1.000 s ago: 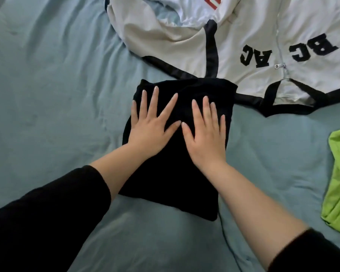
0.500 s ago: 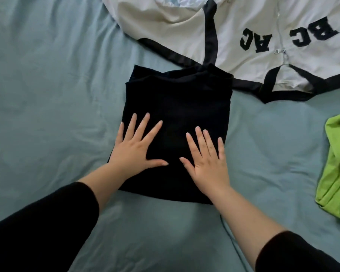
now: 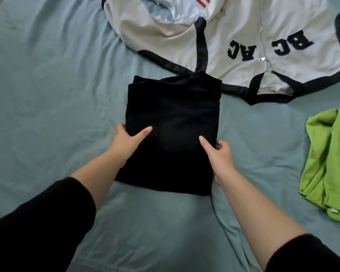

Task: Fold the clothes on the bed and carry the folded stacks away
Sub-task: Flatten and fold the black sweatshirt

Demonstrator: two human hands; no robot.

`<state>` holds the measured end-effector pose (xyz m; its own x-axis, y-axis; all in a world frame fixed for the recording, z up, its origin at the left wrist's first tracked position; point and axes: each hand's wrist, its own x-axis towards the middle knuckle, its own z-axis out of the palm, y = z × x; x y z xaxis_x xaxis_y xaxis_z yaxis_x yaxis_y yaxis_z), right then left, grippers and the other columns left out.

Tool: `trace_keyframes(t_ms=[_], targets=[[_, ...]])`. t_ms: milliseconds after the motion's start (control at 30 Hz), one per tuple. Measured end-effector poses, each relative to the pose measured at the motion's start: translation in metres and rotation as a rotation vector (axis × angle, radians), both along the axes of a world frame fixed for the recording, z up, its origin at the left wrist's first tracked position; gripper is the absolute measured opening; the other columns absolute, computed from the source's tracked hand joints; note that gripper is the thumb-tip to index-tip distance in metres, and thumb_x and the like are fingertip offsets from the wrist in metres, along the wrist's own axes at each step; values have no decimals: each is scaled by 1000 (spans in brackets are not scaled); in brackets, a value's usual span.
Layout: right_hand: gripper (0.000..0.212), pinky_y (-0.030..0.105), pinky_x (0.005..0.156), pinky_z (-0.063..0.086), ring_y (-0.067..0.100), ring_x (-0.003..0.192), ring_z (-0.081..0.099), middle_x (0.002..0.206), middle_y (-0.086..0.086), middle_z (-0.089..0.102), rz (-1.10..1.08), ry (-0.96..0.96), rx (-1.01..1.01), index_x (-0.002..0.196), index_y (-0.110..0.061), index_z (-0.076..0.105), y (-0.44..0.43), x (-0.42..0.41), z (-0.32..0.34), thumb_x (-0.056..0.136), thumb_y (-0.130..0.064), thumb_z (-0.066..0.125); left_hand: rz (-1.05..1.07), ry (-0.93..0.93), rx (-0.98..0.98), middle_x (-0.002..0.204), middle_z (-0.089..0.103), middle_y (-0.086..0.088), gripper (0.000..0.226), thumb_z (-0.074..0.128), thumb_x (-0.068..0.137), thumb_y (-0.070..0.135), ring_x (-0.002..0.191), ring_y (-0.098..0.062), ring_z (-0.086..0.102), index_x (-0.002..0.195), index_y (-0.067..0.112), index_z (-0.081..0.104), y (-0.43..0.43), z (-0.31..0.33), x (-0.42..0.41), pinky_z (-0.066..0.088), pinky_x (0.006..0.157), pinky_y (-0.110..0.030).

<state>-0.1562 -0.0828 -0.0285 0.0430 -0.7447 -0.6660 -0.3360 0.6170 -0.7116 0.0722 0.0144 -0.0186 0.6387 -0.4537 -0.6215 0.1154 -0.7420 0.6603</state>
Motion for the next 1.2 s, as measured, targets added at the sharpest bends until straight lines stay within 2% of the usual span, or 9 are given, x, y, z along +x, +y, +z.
trace_keyframes(t_ms=[67,133,233,333,533,767,933,1067,1200], targets=[[60,34,88,55,16,99,66,113,-3,68,45,-34,51,118,-16,58,-9,1,5,72,-47,78,61,150,-17,117,66,-4,69,80,72,48,100,-21,66,125,15,50,-10,7,-2,55,87,-37],[52,26,77,56,13,96,67,110,-5,69,97,-95,112,116,-19,59,-14,-2,15,74,-44,78,84,269,-53,105,72,-5,51,77,78,37,89,-22,71,121,16,60,-16,18,-7,59,70,-32],[39,27,69,58,14,89,70,102,-5,73,73,-176,154,110,-22,63,-18,-17,33,77,-38,76,103,340,-88,91,76,-5,40,76,79,33,77,-24,74,115,19,65,-17,41,-24,59,60,-32],[32,37,81,58,18,89,72,97,-5,75,-13,-214,134,104,-25,65,-13,-43,52,75,-32,76,96,392,-90,88,77,-7,36,76,79,33,76,-26,74,111,19,66,-12,66,-52,59,62,-36],[25,32,72,57,11,82,72,90,-10,75,-117,-207,26,97,-27,67,6,-132,95,74,-29,76,50,507,-166,91,76,-6,30,75,80,31,79,-26,74,107,24,67,-11,118,-129,59,60,-35],[29,33,78,55,11,90,72,99,-10,74,-255,-154,-114,103,-28,67,-17,-259,155,76,-25,76,-133,574,-224,92,77,-3,30,75,81,29,82,-23,74,109,25,66,-70,158,-239,60,66,-36],[26,24,64,56,10,84,72,94,-10,75,-329,-152,-263,99,-30,67,-62,-342,206,75,-25,77,-291,602,-345,89,77,1,26,76,80,32,80,-19,74,104,28,66,-132,191,-314,58,58,-30],[36,25,62,57,12,86,73,98,-5,75,-364,-209,-336,102,-28,68,-99,-398,214,68,-31,80,-366,621,-445,96,76,2,27,80,73,38,86,-18,74,98,34,70,-177,190,-363,60,66,-32],[60,33,68,57,20,92,70,110,2,70,-406,2,-119,124,-24,56,-111,-440,146,74,-51,74,-428,589,-282,118,69,-2,50,70,83,45,103,-22,68,128,26,56,-200,130,-410,56,89,-38]])
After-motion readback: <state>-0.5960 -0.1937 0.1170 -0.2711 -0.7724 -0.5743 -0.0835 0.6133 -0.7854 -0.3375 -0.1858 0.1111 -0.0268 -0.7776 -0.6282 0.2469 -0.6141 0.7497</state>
